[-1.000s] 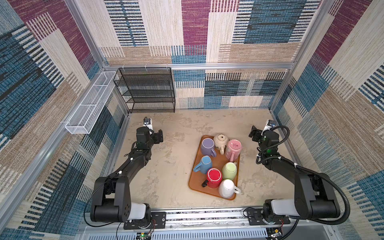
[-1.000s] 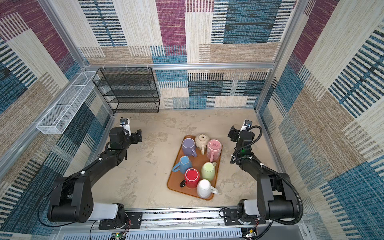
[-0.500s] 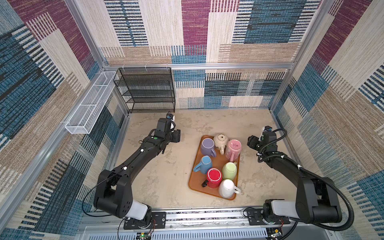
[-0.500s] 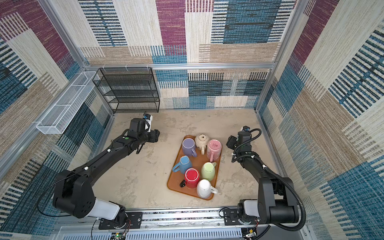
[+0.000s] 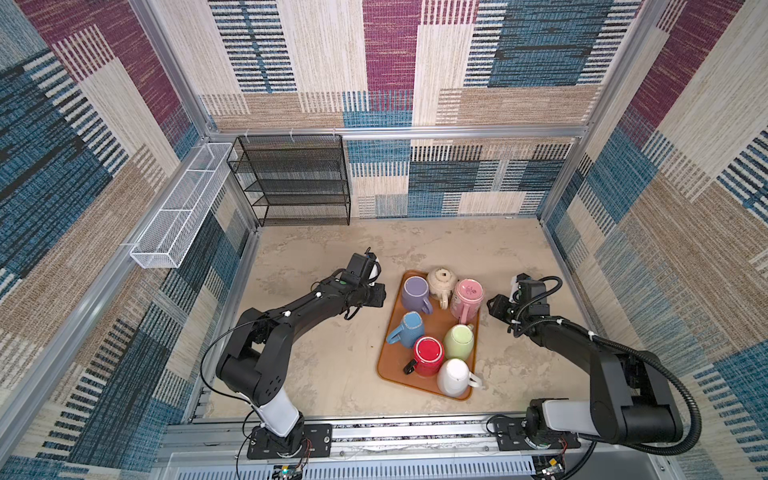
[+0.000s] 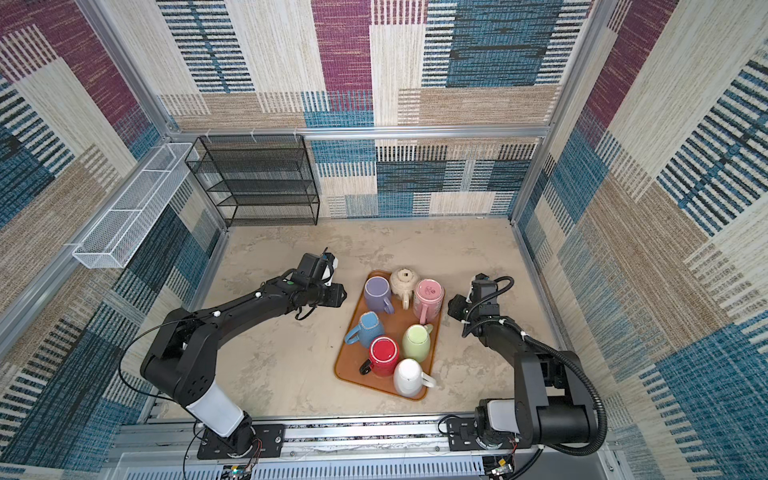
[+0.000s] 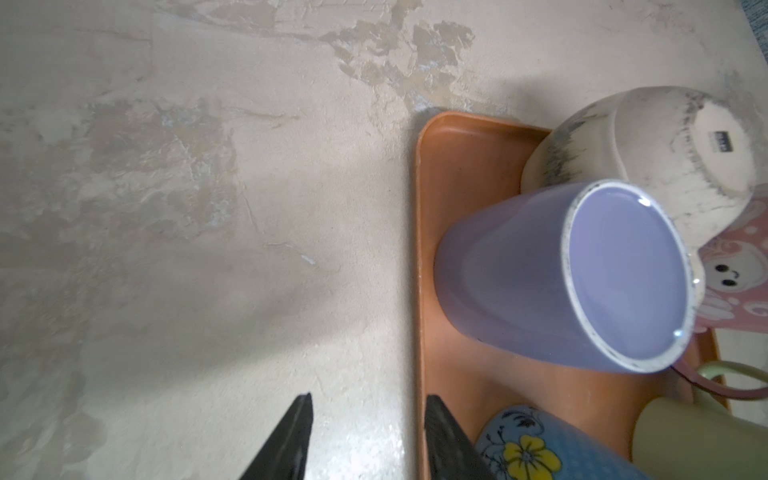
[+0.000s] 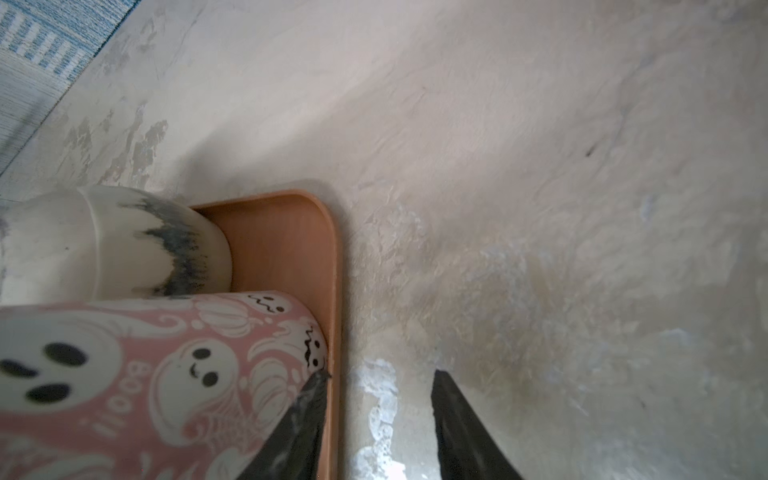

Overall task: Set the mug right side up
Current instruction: 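Move both grippers forward toward the tray of upside-down mugs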

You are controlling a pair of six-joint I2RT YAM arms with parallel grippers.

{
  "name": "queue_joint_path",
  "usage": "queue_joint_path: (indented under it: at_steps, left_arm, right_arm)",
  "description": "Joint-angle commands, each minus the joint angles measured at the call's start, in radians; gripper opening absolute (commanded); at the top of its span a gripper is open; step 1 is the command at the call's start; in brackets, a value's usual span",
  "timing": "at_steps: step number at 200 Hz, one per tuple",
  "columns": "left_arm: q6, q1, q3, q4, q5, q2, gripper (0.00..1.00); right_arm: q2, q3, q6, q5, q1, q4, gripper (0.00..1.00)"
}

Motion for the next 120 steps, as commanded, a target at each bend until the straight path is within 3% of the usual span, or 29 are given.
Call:
queue_joint_path:
  at_steps: [1, 53, 120]
  left_arm:
    - [-0.021, -0.018, 0.011, 0.007, 0.057, 0.029, 0.46]
    - [-0.034, -0.052, 0.025, 0.016, 0.089, 0.091, 0.42]
    - [-0.048, -0.068, 0.033, 0.038, 0.105, 0.152, 0.41]
  right_arm:
    - [0.008, -0.013, 0.003, -0.045, 0.001, 0.018, 0.43]
    - [0.049, -0.008, 0.003, -0.104, 0.006, 0.039, 0.34]
    - [0.102, -0.001, 0.003, -0.139, 0.026, 0.059, 0.35]
